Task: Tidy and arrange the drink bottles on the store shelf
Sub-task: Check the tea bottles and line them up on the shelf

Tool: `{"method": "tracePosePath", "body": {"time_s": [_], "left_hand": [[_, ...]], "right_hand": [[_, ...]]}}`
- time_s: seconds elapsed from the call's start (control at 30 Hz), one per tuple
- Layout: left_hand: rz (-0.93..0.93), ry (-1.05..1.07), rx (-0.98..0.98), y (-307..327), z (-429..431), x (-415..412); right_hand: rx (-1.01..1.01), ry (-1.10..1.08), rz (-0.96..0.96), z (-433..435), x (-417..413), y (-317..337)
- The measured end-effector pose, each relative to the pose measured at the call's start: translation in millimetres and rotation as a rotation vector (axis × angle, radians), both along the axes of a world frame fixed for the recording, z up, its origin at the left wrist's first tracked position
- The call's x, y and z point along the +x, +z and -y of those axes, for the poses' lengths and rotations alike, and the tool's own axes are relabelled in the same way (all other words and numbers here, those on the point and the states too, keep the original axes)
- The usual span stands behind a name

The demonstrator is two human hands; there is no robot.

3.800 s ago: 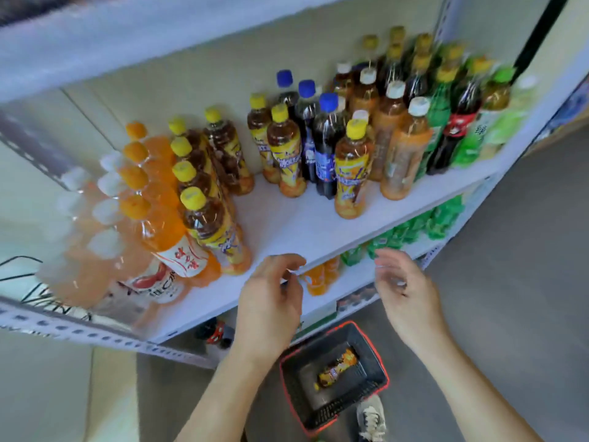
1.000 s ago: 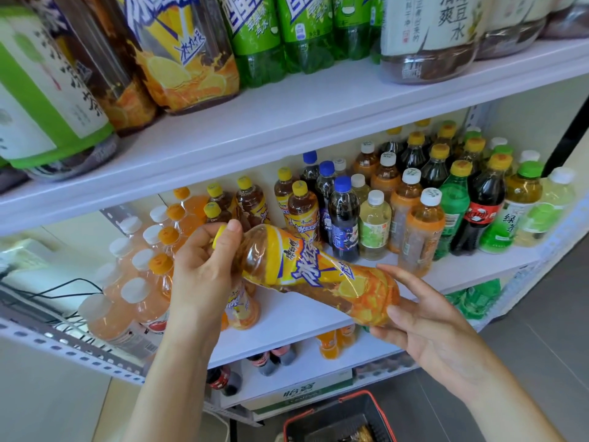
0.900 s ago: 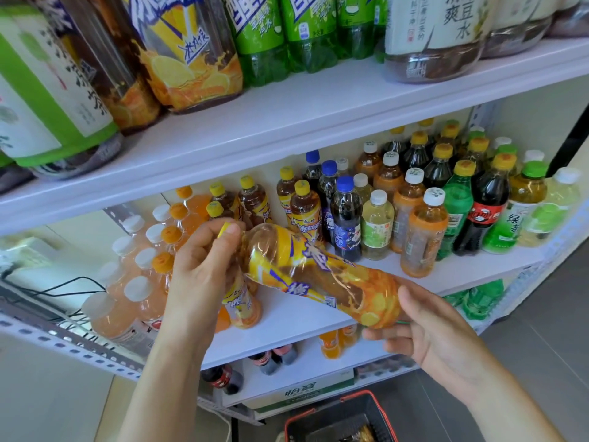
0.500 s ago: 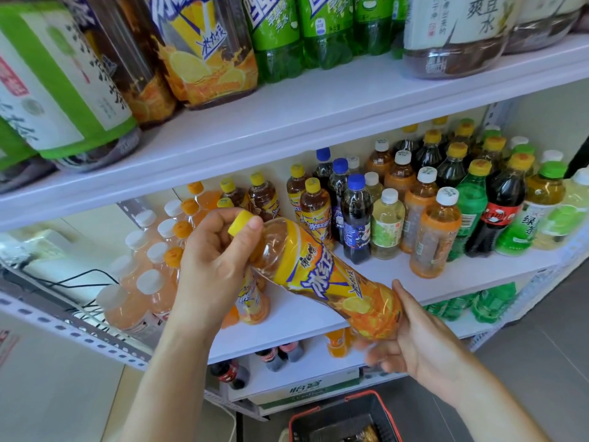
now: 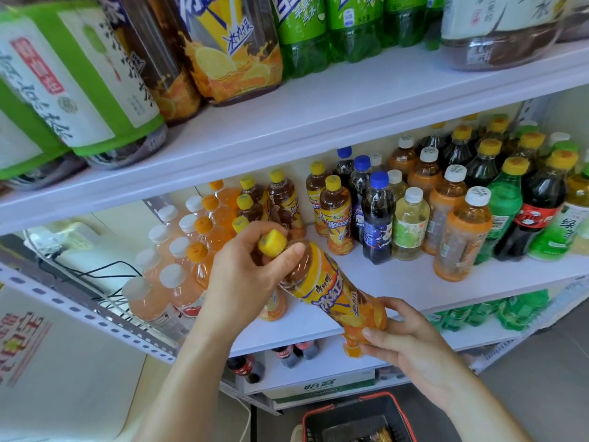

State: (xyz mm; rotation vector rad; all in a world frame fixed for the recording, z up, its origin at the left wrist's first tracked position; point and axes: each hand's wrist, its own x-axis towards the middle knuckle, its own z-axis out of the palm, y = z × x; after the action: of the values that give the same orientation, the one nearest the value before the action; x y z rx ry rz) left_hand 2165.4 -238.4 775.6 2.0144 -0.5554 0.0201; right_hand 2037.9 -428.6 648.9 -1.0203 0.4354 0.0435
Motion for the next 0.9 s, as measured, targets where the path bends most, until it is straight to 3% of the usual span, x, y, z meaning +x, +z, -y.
{"method": "tracePosePath", "body": {"time_s": [0.27,0.43,0.6,0.8,0.9], "left_hand": [[0.284,-0.108,0.266,-3.4,8.6,16.9],[0.464,-0.148,0.448,-2.6,15.8,52.6],[0.46,-0.092,0.638,-11.1,32.1,110.7],[0.46,-0.013,1.076,-28.7,54.4,163.5],[0.468,0.044,1.126,-36.8,68.4,173.7]], "right_hand": [[-0.252,-0.007,-0.106,-20.6,33.5,-17.9],[-0.548,0.029,-0.139,-20.7,59.7,-15.0],[-0.885,0.015,-0.042,-10.1,88.6,-2.2],[-1.19,-0.112,0.116,3.8,136.2,25.2],[-1.304,-0.147,0.165,9.2,156.3,36.7]]}}
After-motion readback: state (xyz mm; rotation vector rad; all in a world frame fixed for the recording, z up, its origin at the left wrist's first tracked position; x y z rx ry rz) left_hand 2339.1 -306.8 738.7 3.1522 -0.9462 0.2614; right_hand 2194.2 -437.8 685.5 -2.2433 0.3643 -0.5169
